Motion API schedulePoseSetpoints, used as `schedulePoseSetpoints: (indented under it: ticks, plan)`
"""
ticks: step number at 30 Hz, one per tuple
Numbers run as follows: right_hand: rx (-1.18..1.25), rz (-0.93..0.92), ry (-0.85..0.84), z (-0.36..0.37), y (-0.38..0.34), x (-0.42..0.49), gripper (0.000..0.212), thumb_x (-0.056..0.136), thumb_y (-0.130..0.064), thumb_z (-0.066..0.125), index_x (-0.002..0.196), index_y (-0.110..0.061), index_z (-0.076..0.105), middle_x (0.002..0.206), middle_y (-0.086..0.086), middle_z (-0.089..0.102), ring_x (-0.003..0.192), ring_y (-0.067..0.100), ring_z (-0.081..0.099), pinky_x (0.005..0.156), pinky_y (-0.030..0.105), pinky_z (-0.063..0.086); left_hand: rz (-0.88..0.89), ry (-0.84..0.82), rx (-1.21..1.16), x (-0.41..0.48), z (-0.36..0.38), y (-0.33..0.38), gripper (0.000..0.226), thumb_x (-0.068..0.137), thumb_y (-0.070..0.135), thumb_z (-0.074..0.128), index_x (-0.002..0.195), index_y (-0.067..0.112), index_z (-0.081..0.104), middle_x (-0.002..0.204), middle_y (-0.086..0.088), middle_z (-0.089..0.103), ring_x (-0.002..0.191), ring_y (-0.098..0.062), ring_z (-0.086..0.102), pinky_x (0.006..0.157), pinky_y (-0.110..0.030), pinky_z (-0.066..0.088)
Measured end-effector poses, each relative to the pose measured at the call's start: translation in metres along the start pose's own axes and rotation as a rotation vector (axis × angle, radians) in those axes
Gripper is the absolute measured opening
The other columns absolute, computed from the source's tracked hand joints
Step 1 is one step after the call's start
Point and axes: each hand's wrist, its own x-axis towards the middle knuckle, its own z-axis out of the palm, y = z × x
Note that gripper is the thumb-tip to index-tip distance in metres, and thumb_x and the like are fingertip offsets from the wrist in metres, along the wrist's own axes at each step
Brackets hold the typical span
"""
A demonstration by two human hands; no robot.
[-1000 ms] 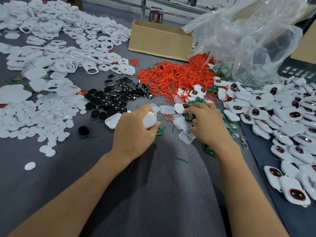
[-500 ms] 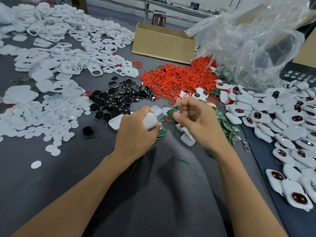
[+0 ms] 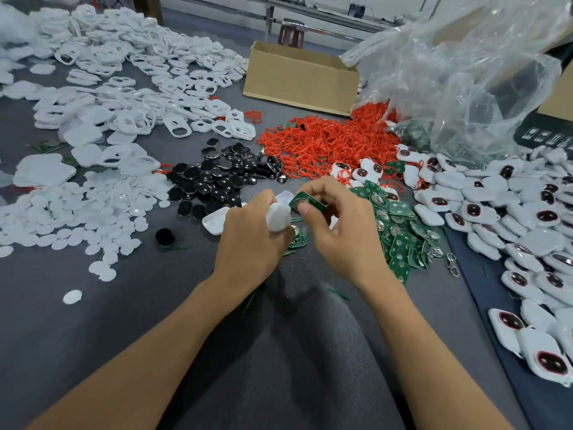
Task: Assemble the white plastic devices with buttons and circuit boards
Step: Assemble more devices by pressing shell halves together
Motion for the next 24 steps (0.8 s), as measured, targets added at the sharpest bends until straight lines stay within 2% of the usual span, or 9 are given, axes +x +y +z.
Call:
schedulePoseSetpoints:
  ticks: [4, 6, 10, 12, 15, 21, 24]
  plan:
    - [-0.029, -0.062, 0.093, 0.000, -0.001, -0.002, 0.007, 0.085, -0.009, 0.058, 0.089, -0.014, 0.060, 0.074, -0.003, 0.064, 0.060, 0.019, 0.054, 0.060, 0.030, 0.043, -0.009, 0.005, 0.004, 0.000, -0.001, -0.002, 0.043, 0.072, 0.014, 0.073, 0.065, 0.025, 0.032, 0.054, 0.007, 0.044, 0.047, -0.009, 0.036, 0.043, -0.021, 0.027]
    - [-0.053, -0.078, 0.069, 0.002, -0.001, -0.002, 0.007, 0.084, -0.008, 0.059, 0.089, -0.012, 0.061, 0.075, -0.004, 0.063, 0.062, 0.015, 0.052, 0.061, 0.027, 0.041, 0.000, 0.010, -0.003, 0.000, -0.001, -0.002, 0.044, 0.073, 0.014, 0.072, 0.064, 0.024, 0.030, 0.052, 0.007, 0.041, 0.046, -0.009, 0.032, 0.042, -0.023, 0.025]
    - [-0.104, -0.096, 0.046, 0.006, 0.000, -0.002, 0.009, 0.082, -0.002, 0.064, 0.088, -0.008, 0.064, 0.074, -0.008, 0.059, 0.066, 0.009, 0.048, 0.063, 0.025, 0.039, -0.002, 0.024, 0.034, 0.001, 0.000, -0.002, 0.045, 0.074, 0.013, 0.071, 0.065, 0.023, 0.028, 0.053, 0.000, 0.042, 0.049, -0.021, 0.033, 0.045, -0.035, 0.031]
    - [-0.132, -0.106, 0.061, 0.007, 0.000, -0.003, 0.009, 0.081, 0.000, 0.065, 0.088, -0.007, 0.065, 0.074, -0.005, 0.061, 0.067, 0.014, 0.051, 0.064, 0.028, 0.040, 0.019, 0.029, 0.060, 0.000, 0.000, -0.001, 0.045, 0.076, 0.011, 0.070, 0.066, 0.024, 0.028, 0.053, -0.002, 0.041, 0.051, -0.029, 0.036, 0.046, -0.040, 0.034]
    - [-0.186, -0.130, 0.108, 0.011, 0.000, -0.005, 0.009, 0.080, 0.002, 0.066, 0.087, -0.005, 0.067, 0.077, 0.006, 0.067, 0.071, 0.026, 0.057, 0.065, 0.033, 0.040, 0.063, 0.021, 0.099, -0.002, 0.000, 0.000, 0.033, 0.077, 0.007, 0.066, 0.072, 0.015, 0.034, 0.053, -0.001, 0.037, 0.053, -0.039, 0.043, 0.046, -0.046, 0.037]
    - [-0.194, -0.065, 0.142, 0.019, -0.003, -0.006, 0.010, 0.077, 0.002, 0.066, 0.082, -0.007, 0.069, 0.073, 0.005, 0.068, 0.068, 0.026, 0.058, 0.063, 0.032, 0.038, 0.087, 0.065, 0.245, -0.004, 0.000, 0.002, 0.034, 0.074, 0.000, 0.063, 0.076, 0.013, 0.032, 0.051, 0.012, 0.018, 0.049, -0.027, 0.026, 0.048, -0.033, 0.020]
    - [-0.129, -0.041, 0.124, 0.016, -0.001, -0.005, 0.012, 0.076, 0.002, 0.065, 0.080, -0.008, 0.070, 0.072, 0.002, 0.069, 0.068, 0.024, 0.059, 0.065, 0.036, 0.043, 0.130, 0.021, 0.213, -0.004, -0.001, 0.001, 0.035, 0.077, 0.001, 0.064, 0.073, 0.013, 0.031, 0.050, 0.008, 0.022, 0.049, -0.029, 0.026, 0.046, -0.037, 0.026]
